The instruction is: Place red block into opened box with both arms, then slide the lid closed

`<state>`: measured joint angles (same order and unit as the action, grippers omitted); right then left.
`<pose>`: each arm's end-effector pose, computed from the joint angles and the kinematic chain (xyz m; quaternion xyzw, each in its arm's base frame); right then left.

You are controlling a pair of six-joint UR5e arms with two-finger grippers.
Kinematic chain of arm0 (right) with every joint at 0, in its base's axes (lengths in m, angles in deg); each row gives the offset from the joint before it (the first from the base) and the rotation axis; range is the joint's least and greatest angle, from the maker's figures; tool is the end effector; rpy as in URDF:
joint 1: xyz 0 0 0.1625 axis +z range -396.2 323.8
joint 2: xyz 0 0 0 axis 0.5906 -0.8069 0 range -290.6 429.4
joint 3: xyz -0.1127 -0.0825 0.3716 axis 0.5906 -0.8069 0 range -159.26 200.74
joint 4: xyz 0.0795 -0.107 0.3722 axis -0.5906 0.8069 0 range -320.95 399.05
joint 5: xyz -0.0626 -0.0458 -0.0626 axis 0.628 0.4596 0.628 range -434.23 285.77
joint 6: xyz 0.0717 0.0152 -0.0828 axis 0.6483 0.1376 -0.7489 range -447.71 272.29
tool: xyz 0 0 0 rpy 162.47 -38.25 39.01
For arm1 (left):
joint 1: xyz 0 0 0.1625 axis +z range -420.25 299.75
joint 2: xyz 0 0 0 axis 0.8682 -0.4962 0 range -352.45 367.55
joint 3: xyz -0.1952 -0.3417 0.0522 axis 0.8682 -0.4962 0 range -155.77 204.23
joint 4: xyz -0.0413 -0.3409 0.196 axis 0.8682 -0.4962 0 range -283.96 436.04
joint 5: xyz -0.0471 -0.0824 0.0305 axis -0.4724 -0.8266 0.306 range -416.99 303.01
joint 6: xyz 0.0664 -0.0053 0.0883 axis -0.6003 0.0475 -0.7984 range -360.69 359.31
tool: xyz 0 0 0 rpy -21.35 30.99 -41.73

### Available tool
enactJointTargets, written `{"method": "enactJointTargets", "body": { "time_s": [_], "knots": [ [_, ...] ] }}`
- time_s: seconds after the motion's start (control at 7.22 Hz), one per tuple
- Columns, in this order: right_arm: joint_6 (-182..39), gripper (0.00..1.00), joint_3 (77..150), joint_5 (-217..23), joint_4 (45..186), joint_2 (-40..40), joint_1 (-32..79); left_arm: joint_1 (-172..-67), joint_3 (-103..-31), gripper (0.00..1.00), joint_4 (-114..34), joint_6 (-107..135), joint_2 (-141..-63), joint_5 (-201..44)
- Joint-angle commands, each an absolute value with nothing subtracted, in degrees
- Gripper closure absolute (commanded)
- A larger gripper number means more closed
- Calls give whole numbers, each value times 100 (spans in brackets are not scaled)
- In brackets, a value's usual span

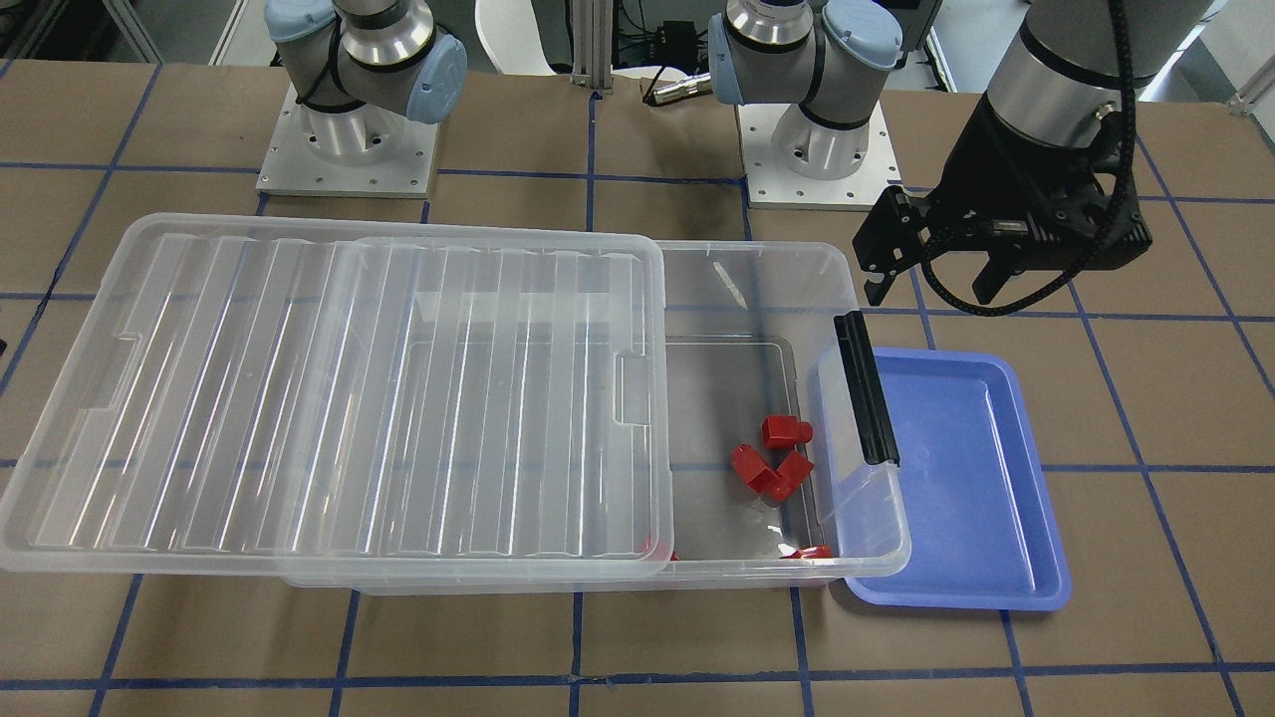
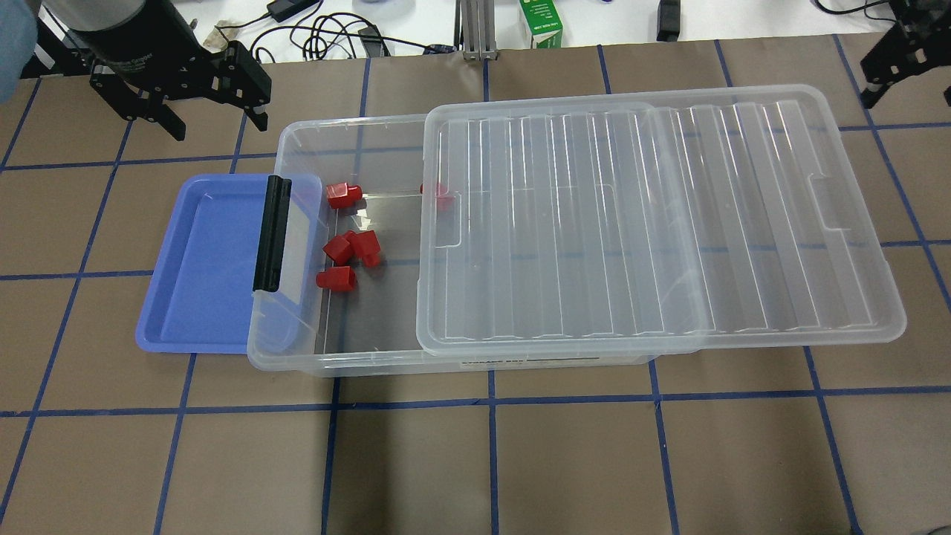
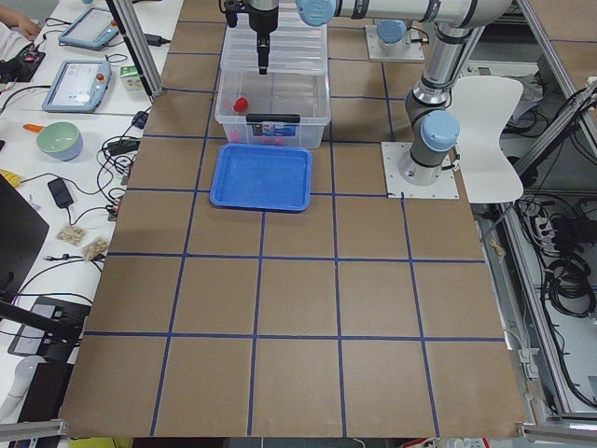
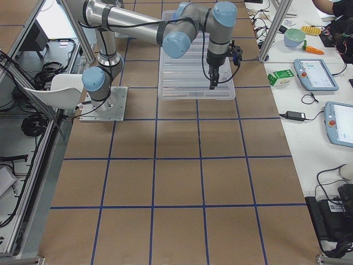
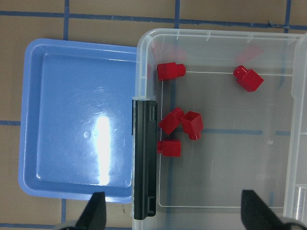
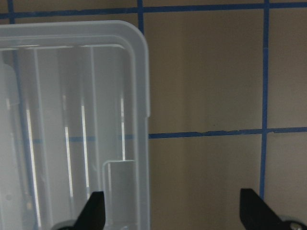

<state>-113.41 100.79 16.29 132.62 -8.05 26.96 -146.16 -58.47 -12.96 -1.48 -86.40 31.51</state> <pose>-0.1346 -0.5591 0.4243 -0.0100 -0.9999 0.0056 0.0078 -0.0998 -0.5153 0.4777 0.0282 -0.9988 0.0385 0.0114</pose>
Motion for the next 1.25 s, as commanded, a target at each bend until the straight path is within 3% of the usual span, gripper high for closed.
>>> {"method": "enactJointTargets", "body": {
  "time_s": [0.0, 0.42, 1.11],
  "knots": [
    [-11856, 0, 10430, 1543, 13581, -453, 2217, -14612, -5848, 0, -1291, -148, -8641, 3142],
    [-11873, 0, 11423, 1630, 14580, -521, 2128, -14621, -5839, 0, -1291, -148, -8641, 3142],
    [-11786, 0, 11514, 1542, 14584, -645, 2566, -14612, -5848, 0, -1291, -148, -8641, 3142]
  ]
}}
